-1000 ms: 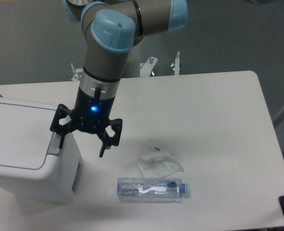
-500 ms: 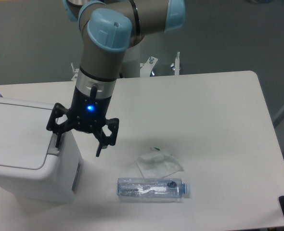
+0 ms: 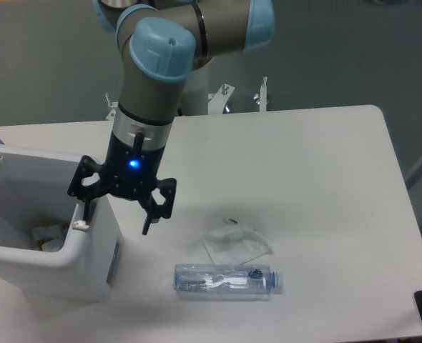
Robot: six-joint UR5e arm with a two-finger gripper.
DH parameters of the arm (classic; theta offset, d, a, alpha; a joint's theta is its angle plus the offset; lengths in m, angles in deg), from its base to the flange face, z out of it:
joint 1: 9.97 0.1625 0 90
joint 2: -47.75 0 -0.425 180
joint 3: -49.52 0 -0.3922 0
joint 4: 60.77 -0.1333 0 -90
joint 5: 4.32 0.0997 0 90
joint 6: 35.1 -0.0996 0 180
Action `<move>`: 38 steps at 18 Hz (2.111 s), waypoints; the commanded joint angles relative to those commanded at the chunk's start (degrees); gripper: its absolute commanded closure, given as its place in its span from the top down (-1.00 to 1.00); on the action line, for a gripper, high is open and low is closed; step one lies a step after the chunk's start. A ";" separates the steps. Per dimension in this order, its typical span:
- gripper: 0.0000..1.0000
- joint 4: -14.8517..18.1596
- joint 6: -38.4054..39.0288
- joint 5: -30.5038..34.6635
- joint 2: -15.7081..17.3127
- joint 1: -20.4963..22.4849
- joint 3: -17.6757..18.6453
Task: Open the trash can
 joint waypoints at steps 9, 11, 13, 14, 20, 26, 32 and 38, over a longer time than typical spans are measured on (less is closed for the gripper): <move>1.00 -0.09 -2.62 1.40 0.35 3.86 -2.11; 1.00 -0.17 -6.84 4.12 0.18 6.75 -1.85; 1.00 -0.09 -11.84 6.93 -0.09 9.39 -1.67; 1.00 -0.17 -13.61 7.81 -0.26 11.14 -1.58; 1.00 -0.09 -32.31 12.74 -3.60 19.85 -0.27; 1.00 -0.09 -45.34 14.93 -5.62 22.94 1.05; 1.00 -0.17 -52.19 18.72 -7.21 22.94 0.97; 1.00 -0.09 -58.18 18.98 -7.29 23.20 3.16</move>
